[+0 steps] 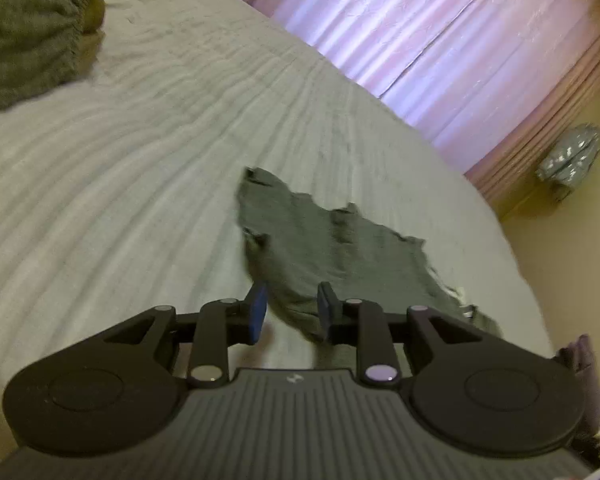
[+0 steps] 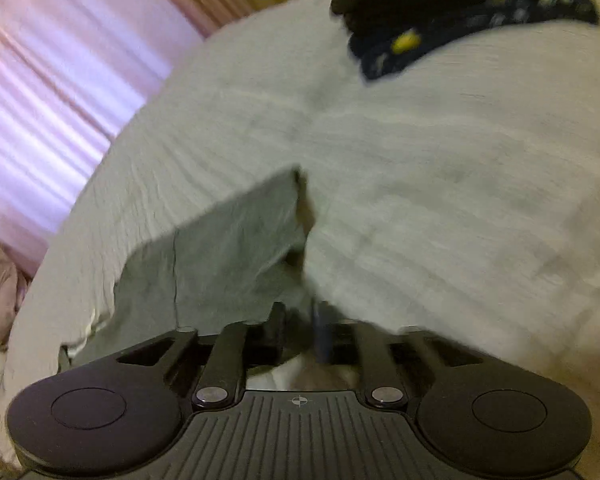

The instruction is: Fold clothes

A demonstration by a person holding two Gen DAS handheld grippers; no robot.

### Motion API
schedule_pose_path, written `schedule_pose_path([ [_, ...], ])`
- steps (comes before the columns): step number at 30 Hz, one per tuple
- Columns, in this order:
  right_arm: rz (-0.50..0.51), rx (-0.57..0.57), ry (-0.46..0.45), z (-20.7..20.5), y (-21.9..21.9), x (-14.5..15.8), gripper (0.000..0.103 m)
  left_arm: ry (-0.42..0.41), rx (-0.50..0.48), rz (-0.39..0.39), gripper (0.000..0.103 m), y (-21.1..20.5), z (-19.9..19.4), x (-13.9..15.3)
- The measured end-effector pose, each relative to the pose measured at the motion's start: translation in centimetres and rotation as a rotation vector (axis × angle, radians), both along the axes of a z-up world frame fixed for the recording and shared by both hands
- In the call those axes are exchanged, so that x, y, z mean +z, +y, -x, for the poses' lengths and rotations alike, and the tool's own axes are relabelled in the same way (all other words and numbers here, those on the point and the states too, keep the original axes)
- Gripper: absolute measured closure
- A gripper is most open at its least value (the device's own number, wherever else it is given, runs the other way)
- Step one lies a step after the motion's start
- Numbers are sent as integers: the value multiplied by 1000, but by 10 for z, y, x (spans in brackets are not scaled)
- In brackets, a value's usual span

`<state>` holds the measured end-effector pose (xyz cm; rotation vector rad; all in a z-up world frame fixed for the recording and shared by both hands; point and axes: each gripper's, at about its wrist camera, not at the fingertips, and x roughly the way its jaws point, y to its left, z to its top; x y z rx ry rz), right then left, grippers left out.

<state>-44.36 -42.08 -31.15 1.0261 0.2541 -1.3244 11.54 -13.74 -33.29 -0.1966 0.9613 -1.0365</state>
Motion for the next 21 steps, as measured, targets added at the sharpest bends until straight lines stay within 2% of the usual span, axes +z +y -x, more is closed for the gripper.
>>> schedule_pose_path([
  [1, 27, -22, 33, 3, 0, 6, 39, -3, -1, -7, 81, 0, -3, 0],
  [3, 99, -20, 88, 5, -6, 19, 39, -18, -26, -13, 81, -7, -8, 5],
  [6, 178, 190, 81, -15, -29, 36, 39, -105, -141, -27, 73, -36, -9, 18],
  [9, 216, 407, 150, -59, -58, 40, 39, -187, -265, -48, 71, -77, -7, 27],
  [15, 216, 654, 262, -130, -111, 27, 39, -340, -505, -81, 61, -174, 3, 33],
  [18, 251, 738, 283, -164, -131, 18, 38, -363, -569, -60, 52, -222, 6, 29],
  [21, 262, 822, 287, -195, -138, 6, 38, -427, -602, -73, 50, -260, 13, 16],
])
